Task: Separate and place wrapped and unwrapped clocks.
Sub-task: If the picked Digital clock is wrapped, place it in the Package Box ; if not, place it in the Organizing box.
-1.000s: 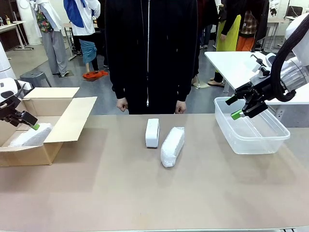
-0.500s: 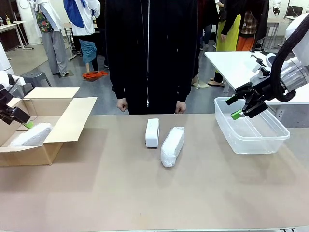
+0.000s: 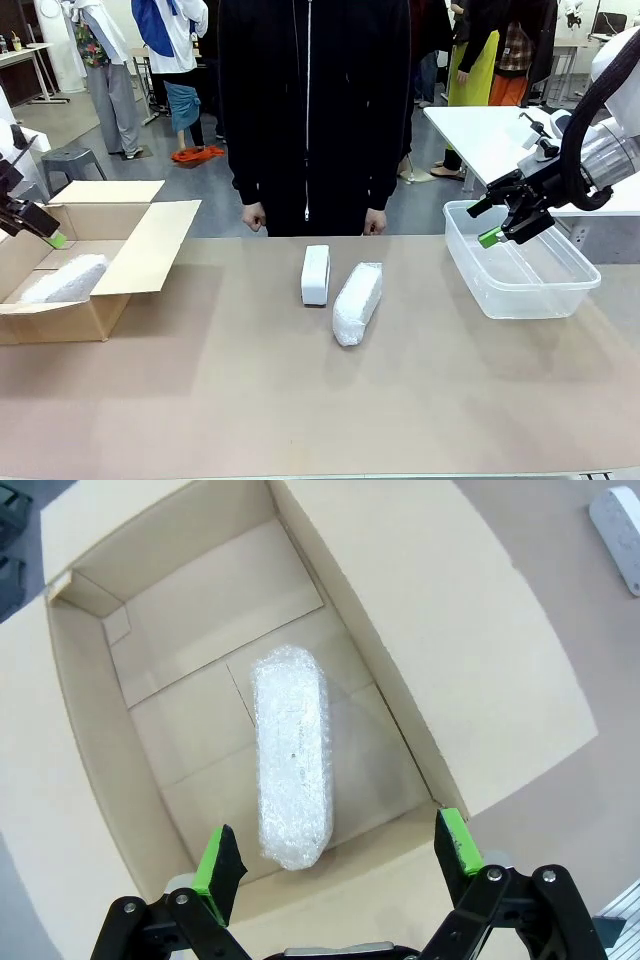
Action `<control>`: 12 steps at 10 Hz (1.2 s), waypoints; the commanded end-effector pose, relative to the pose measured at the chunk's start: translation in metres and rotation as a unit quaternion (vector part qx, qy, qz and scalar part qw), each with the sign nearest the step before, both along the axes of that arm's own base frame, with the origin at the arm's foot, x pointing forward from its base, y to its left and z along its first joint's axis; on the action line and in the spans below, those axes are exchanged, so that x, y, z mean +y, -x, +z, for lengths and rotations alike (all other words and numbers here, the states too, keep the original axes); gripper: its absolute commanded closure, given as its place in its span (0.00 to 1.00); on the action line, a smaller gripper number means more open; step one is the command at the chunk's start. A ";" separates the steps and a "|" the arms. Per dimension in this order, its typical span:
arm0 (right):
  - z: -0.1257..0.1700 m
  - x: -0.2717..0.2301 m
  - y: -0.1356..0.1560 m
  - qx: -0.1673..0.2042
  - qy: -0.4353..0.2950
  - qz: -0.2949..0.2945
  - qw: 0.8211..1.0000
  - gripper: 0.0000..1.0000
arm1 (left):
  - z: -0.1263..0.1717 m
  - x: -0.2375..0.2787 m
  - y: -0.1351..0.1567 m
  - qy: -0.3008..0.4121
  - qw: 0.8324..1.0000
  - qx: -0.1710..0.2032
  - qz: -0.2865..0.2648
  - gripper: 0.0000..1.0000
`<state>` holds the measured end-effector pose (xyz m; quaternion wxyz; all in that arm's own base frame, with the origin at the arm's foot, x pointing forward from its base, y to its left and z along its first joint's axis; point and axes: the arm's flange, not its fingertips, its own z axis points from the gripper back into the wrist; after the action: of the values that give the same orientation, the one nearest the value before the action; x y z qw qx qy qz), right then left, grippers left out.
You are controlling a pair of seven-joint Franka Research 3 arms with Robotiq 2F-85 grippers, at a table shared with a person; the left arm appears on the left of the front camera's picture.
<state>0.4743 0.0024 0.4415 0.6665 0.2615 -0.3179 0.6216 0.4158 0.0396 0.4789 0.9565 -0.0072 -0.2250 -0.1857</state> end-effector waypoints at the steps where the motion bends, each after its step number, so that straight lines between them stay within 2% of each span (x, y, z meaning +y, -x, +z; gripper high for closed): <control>1: -0.001 0.002 -0.002 -0.005 -0.015 0.001 1.000 0.00 | 0.005 -0.005 0.011 -0.014 1.000 0.004 0.014 0.00; 4: -0.001 0.002 -0.002 -0.005 -0.015 0.001 1.000 0.00 | 0.014 -0.010 0.015 -0.024 1.000 -0.001 0.012 0.00; 12: -0.001 0.002 -0.002 -0.005 -0.015 0.001 1.000 0.00 | 0.014 -0.007 0.008 -0.009 1.000 -0.006 -0.003 0.00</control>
<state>0.4743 0.0024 0.4415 0.6665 0.2616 -0.3179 0.6216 0.4068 0.0334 0.4938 0.9540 0.0034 -0.2293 -0.1934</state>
